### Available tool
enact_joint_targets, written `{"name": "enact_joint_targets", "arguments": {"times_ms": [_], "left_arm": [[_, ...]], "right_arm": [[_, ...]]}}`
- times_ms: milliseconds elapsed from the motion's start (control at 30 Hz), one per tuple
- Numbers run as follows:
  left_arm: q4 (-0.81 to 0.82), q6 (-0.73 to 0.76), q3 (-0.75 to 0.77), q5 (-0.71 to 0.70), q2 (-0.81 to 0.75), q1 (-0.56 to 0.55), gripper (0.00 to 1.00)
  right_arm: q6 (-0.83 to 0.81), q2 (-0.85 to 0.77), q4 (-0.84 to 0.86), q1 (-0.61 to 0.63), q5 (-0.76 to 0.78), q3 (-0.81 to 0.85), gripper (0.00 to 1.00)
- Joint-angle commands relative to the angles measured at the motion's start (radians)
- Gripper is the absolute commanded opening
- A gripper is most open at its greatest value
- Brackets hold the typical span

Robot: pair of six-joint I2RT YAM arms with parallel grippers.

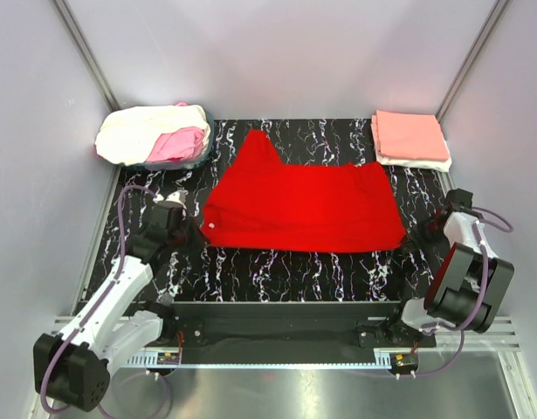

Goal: Fold and stack the t-shirts
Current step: Fold the tshirt

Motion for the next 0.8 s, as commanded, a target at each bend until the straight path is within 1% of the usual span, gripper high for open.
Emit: {"name": "enact_joint_targets", "arguments": {"times_ms": [0,100,133,167,200,233,300,333,367,400,467,500,567,600,633,667,700,733,767], "left_arm": [[-0.104,-0.033,0.034,-0.002,-0.068,-0.001,0.05],[-0.158,-0.060,0.036,0.019,-0.125,-0.002,0.06],[-0.184,-0.068,0.037,0.026,-0.140,-0.002,0.07],[-0.204,-0.079,0.040,0.023,-0.154,-0.002,0.11],[-0.224,-0.085,0.043,0.023,-0.180,-0.002,0.13],[-0.268,-0.087,0.049,0.019,-0.192,-0.002,0.16],[-0.310,-0.085,0.072,0.021,-0.231,-0.002,0.36],[-0.351,-0.082,0.085,0.018,-0.245,-0.002,0.51],[-0.370,-0.074,0.105,0.001,-0.255,-0.002,0.64],[-0.396,-0.045,0.152,-0.017,-0.266,-0.004,0.82],[-0.402,-0.001,0.216,-0.084,-0.252,-0.002,0.90],[-0.376,0.051,0.274,-0.105,-0.213,-0.002,0.93],[-0.323,0.128,0.327,-0.113,-0.142,-0.002,0.93],[-0.252,0.149,0.358,-0.099,-0.049,-0.002,0.93],[-0.211,0.168,0.409,-0.096,0.005,-0.001,0.92],[-0.171,0.206,0.445,-0.042,0.063,-0.002,0.91],[-0.110,0.222,0.482,-0.034,0.182,-0.001,0.91],[-0.080,0.245,0.570,-0.031,0.246,-0.001,0.91],[-0.057,0.296,0.615,-0.042,0.308,-0.001,0.90]], "right_arm": [[0.015,-0.078,-0.075,-0.014,0.058,-0.030,0.00],[0.044,-0.115,-0.113,-0.015,0.055,-0.036,0.00],[0.052,-0.137,-0.128,-0.014,0.048,-0.040,0.00],[0.054,-0.153,-0.138,-0.015,0.043,-0.041,0.00],[0.055,-0.165,-0.145,-0.014,0.036,-0.047,0.02],[0.057,-0.193,-0.154,-0.015,0.008,-0.047,0.06],[0.066,-0.220,-0.176,-0.014,-0.001,-0.043,0.52],[0.073,-0.240,-0.179,-0.015,-0.014,-0.040,0.74],[0.077,-0.246,-0.173,-0.014,-0.042,-0.038,0.95],[0.078,-0.247,-0.171,-0.015,-0.050,-0.017,1.00],[0.061,-0.231,-0.181,-0.015,-0.021,0.020,1.00],[0.057,-0.225,-0.176,-0.015,-0.011,0.051,1.00],[0.055,-0.211,-0.153,-0.015,-0.024,0.071,1.00],[0.054,-0.207,-0.104,-0.015,-0.052,0.074,1.00],[0.049,-0.207,-0.078,-0.014,-0.117,0.074,1.00],[0.047,-0.205,-0.050,-0.011,-0.150,0.071,1.00],[0.052,-0.205,-0.009,-0.006,-0.173,0.066,1.00],[0.063,-0.204,0.006,-0.002,-0.205,0.066,1.00],[0.061,-0.199,0.014,0.011,-0.218,0.069,1.00]]}}
